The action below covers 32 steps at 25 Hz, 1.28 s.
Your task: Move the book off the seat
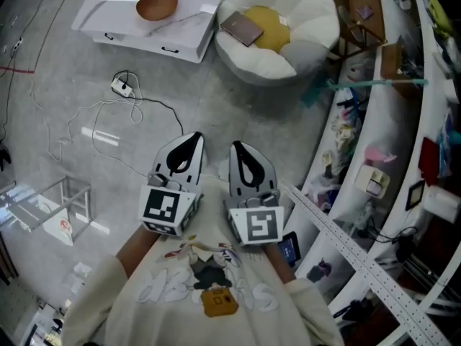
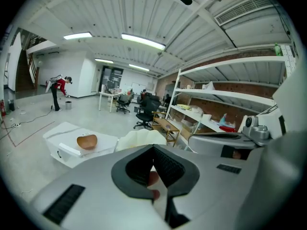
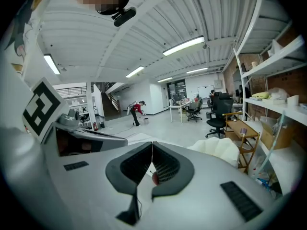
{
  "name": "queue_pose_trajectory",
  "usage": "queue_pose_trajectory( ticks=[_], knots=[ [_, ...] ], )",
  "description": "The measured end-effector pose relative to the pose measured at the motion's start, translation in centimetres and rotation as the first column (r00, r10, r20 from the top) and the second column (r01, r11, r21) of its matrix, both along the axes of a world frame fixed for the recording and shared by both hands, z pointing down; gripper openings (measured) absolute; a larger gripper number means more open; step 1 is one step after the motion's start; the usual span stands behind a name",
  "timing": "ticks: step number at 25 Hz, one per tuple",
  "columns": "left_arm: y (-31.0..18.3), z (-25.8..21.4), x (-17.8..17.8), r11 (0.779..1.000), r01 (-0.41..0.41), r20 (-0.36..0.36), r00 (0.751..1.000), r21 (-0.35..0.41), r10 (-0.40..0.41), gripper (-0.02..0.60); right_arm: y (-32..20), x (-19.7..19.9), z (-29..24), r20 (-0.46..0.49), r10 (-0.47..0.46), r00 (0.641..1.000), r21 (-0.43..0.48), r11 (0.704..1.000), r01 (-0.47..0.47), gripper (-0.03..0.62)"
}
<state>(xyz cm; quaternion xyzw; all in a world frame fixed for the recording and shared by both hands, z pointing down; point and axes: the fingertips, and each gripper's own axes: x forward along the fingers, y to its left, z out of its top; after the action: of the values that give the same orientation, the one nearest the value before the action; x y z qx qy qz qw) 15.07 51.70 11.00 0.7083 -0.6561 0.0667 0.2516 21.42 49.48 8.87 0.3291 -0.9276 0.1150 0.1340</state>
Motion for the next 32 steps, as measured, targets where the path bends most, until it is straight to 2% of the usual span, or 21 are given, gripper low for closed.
queue_pose_trajectory(
  ticks=[7, 11, 17, 21, 27, 32],
  knots=[
    [1.4, -1.2, -5.6, 0.994, 0.042, 0.004, 0.999, 0.097, -0.042, 0.009, 0.8, -3.8, 0.9, -0.026, -0.012, 1.0, 0.014, 1.0, 0.012, 0.009],
    [2.2, -1.0, -9.0, 0.991, 0.07, -0.017, 0.998, 0.115, -0.069, 0.01, 1.5, -6.8, 1.8, -0.033, -0.011, 0.999, 0.02, 1.0, 0.011, 0.009],
    [0.0, -1.4, -10.7, 0.993, 0.059, -0.039, 0.998, 0.106, -0.055, 0.011, -0.5, -9.1, 0.4, -0.073, -0.027, 0.997, 0.037, 0.999, 0.03, 0.008],
    [-0.2, -0.1, -12.6, 0.996, 0.07, -0.013, 0.997, 0.061, -0.069, 0.011, -1.5, -10.4, 2.1, -0.048, -0.015, 0.999, -0.022, 1.0, 0.014, 0.008],
    [-4.4, 0.8, -15.5, 0.992, 0.119, 0.051, 0.991, 0.048, -0.121, 0.01, -7.2, -12.9, 2.5, 0.016, -0.033, 0.999, -0.047, 0.998, 0.034, 0.009],
    [-10.7, 1.8, -17.2, 0.99, 0.141, 0.082, 0.987, -0.016, -0.139, 0.01, -14.1, -14.7, 3.3, 0.037, -0.051, 0.998, -0.095, 0.994, 0.054, 0.009]
  ],
)
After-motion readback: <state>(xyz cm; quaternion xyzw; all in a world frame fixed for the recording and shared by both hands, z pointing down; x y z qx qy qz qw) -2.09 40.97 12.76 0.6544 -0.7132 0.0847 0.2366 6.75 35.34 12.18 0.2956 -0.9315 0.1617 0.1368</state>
